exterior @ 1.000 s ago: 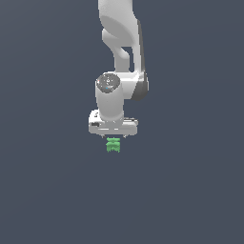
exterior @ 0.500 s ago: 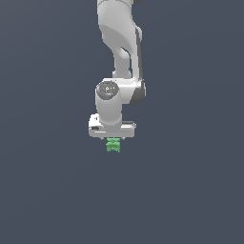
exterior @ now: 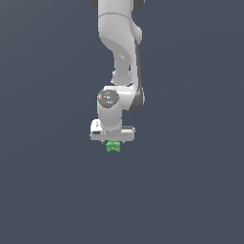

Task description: Pick up the object and move it to a goal position.

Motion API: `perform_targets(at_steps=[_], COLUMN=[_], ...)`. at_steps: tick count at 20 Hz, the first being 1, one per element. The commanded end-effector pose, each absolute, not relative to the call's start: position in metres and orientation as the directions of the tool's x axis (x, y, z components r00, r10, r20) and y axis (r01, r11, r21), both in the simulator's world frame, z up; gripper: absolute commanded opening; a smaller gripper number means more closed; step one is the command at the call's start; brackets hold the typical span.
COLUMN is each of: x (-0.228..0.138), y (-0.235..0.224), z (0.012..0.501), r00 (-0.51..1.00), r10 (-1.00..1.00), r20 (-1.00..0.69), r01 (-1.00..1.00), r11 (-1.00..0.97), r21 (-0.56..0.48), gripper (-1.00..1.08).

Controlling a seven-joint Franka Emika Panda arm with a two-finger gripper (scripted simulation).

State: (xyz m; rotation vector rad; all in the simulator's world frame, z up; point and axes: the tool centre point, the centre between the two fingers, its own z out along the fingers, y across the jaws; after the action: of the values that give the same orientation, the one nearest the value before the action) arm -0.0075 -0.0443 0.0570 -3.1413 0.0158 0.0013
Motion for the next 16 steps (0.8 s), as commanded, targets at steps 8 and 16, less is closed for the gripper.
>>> perform_targets(at_steps=[8,16], x=[-0.0065,-0.0065], y=[-0.0446,-0.0446], z=[0.0402,0.0402], r00=[1.0,1.0], r10=[-0.009,-0.009], r20=[0.0,0.0], r01=[-0.009,-0.009], r11=[-1.0,-1.0], r21=[0.0,0.0], gripper=[-1.0,-1.0])
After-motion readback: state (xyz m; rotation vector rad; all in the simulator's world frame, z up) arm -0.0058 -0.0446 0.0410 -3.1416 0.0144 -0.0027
